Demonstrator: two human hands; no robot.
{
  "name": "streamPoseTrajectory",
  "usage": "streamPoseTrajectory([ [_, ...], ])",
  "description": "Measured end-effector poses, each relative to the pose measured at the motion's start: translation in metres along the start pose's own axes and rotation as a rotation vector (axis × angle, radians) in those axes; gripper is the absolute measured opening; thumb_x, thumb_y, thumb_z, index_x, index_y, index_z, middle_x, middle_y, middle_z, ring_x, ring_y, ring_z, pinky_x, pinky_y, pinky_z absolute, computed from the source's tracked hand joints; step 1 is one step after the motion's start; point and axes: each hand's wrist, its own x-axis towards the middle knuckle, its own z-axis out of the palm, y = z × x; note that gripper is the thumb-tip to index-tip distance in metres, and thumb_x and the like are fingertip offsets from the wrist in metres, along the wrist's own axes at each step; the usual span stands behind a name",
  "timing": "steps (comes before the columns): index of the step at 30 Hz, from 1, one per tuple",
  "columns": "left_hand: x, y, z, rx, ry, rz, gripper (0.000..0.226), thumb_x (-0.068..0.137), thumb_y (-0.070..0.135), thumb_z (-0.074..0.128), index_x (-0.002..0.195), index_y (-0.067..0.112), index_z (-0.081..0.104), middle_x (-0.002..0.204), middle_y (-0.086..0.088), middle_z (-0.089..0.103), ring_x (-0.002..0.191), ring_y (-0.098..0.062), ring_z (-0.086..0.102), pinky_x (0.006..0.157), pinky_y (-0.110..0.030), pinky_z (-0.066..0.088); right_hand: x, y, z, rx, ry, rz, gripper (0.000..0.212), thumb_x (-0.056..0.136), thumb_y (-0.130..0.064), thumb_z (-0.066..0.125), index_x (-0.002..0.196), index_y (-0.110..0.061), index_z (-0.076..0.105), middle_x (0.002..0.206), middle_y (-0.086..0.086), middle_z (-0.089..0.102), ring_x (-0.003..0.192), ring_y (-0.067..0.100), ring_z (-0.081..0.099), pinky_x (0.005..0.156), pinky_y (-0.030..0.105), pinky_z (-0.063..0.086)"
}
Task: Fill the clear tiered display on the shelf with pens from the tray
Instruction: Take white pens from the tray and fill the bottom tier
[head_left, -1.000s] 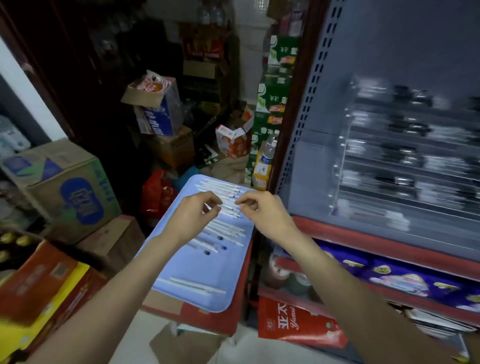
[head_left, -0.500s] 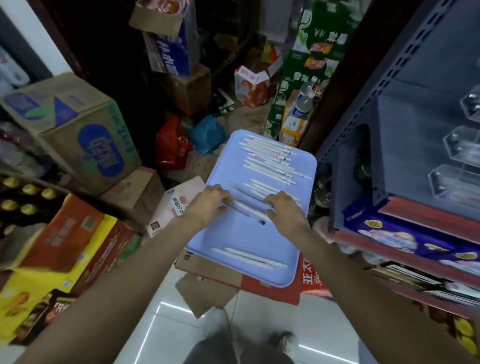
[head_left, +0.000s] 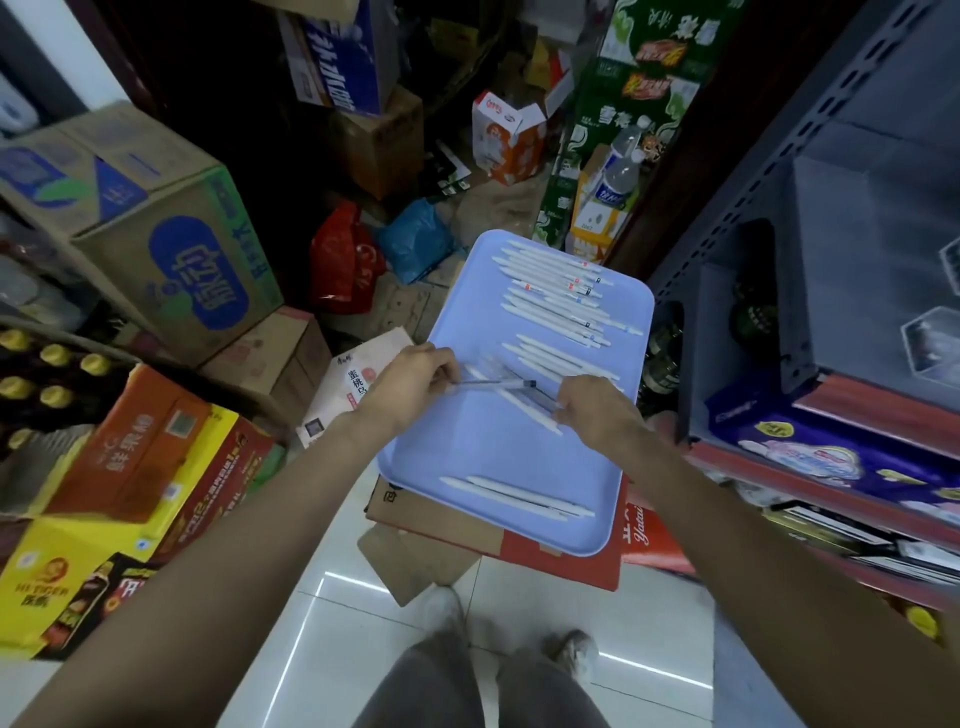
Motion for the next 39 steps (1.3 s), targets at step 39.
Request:
streamPoseTrajectory([
  [39, 0.008, 0.21, -0.038, -1.066, 0.011, -0.02, 0.025, 0.089, 0.014, 0.061, 0.113, 0.011, 0.067, 0.09, -0.004, 0.072, 0.078, -0.013, 0.066, 0.069, -0.017, 0.05, -0.079, 0.024, -0.13, 1.739, 0.261, 0.003, 0.01, 0.091, -0.008, 0.057, 0.082, -0.006, 0.058, 0.084, 0.014, 0.063, 0.077, 0.023, 0.063, 0.061, 0.024, 0.055],
])
